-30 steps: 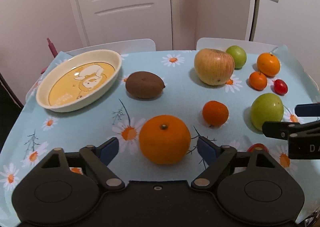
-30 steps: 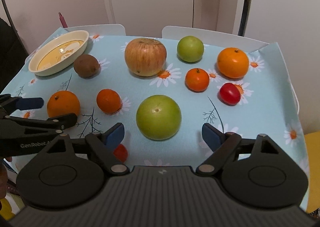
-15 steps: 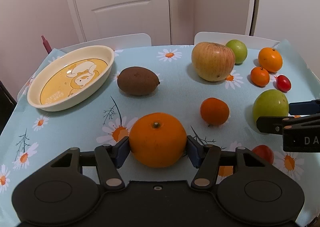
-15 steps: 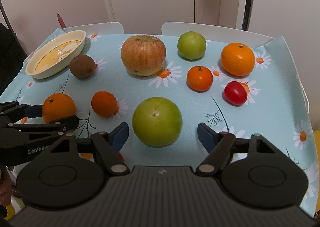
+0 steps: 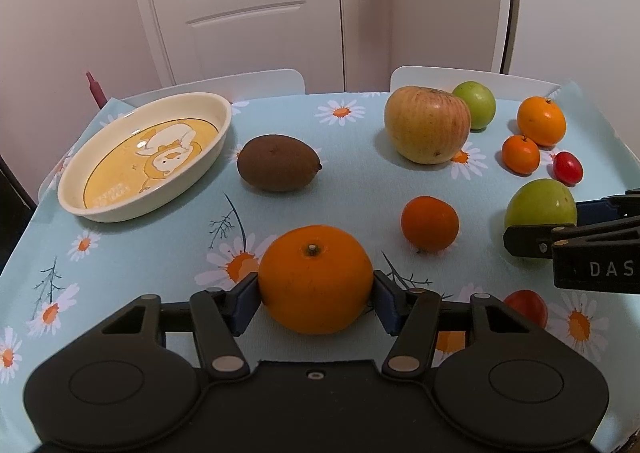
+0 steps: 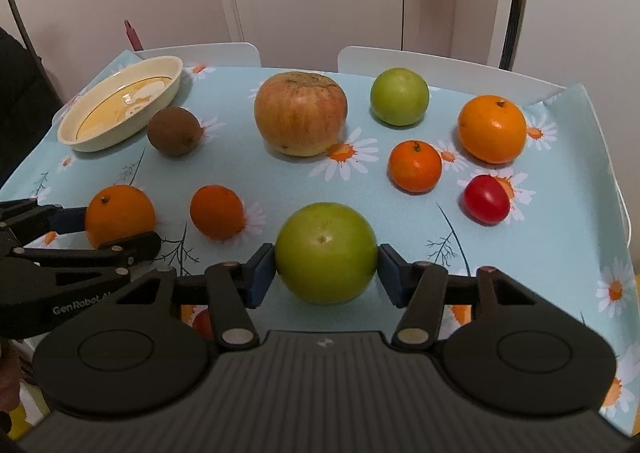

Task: Organize fruits
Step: 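Carry the orange with the left gripper over the bowl while the right gripper carries the green apple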

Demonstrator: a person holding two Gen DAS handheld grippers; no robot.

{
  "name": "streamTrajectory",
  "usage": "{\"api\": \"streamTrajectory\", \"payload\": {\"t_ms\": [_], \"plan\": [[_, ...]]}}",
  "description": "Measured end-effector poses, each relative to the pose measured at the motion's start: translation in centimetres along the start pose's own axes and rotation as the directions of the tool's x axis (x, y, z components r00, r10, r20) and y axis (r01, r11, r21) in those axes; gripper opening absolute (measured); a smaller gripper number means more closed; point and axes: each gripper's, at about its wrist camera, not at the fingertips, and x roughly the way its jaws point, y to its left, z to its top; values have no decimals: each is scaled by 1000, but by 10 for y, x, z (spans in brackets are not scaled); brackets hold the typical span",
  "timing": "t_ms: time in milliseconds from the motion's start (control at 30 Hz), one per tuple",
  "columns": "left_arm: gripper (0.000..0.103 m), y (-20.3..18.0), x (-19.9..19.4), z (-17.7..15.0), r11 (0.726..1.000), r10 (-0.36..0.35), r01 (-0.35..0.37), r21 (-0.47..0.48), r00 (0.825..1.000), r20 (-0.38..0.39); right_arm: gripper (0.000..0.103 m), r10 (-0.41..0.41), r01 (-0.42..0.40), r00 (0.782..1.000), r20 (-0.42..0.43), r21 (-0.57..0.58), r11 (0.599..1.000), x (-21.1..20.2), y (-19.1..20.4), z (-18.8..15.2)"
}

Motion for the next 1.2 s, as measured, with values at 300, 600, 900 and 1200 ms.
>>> {"api": "streamTrajectory", "payload": {"t_ms": [300, 600, 900, 1200], "plan": [[63, 6, -13, 8, 1000, 17, -17, -10, 1000, 21, 70, 14, -14, 1000, -2, 5, 1000, -11, 0, 7], [63, 30, -49, 30, 996, 68, -66, -62, 997, 39, 70, 55, -55, 998, 32, -14, 998, -43, 17, 39], [63, 76, -78, 61, 990, 104, -95, -105, 991, 84, 70, 79, -77, 994, 79, -40, 996, -64, 58, 82], [63, 135, -69, 98, 994, 85, -75, -85, 989, 118, 70, 68, -69, 992, 103, 2, 998, -49, 110, 123]]}}
